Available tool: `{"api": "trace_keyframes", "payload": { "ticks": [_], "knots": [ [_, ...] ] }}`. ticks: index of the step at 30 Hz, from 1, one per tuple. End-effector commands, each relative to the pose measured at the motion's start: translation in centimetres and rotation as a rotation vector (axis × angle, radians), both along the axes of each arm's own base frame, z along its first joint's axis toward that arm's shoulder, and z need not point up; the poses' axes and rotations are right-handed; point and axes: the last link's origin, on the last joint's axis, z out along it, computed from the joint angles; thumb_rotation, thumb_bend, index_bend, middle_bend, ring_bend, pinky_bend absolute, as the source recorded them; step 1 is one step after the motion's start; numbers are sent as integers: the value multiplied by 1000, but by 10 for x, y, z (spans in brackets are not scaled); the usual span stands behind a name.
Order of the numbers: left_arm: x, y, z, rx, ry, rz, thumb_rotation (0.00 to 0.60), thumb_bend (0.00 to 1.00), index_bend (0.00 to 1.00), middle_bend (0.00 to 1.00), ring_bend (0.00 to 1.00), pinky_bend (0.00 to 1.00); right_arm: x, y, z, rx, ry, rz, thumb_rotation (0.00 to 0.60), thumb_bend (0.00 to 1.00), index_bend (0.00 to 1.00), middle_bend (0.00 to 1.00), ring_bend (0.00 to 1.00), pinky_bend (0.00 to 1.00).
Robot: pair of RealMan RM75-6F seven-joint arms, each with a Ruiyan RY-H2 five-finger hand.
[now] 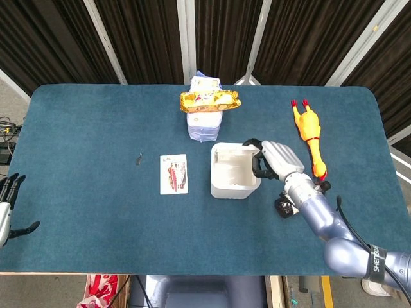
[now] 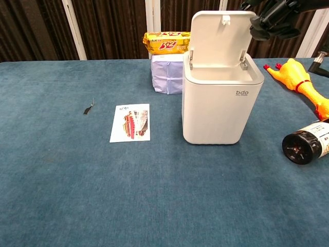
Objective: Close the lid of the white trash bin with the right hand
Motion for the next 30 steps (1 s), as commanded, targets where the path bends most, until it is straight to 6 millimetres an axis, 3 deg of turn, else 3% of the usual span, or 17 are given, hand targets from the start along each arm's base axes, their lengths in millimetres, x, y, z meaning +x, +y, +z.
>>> {"api": "trace_keyframes", "payload": {
  "ticks": [1,12,30],
  "knots": [
    [0,0,0,-1,0,0,600,0,0,0,0,0,3,7,1,13,-8,5,600,752,281,747,859,821],
    [1,0,-2,-15,1,9,600,0,0,0,0,0,2,40,0,112,12,31,600,752,279,747,859,821],
    [2,-1,-2,-16,13,7,600,0,0,0,0,0,-16,51,-24,158,17,6,600,752,145,747,859,821]
  ]
}}
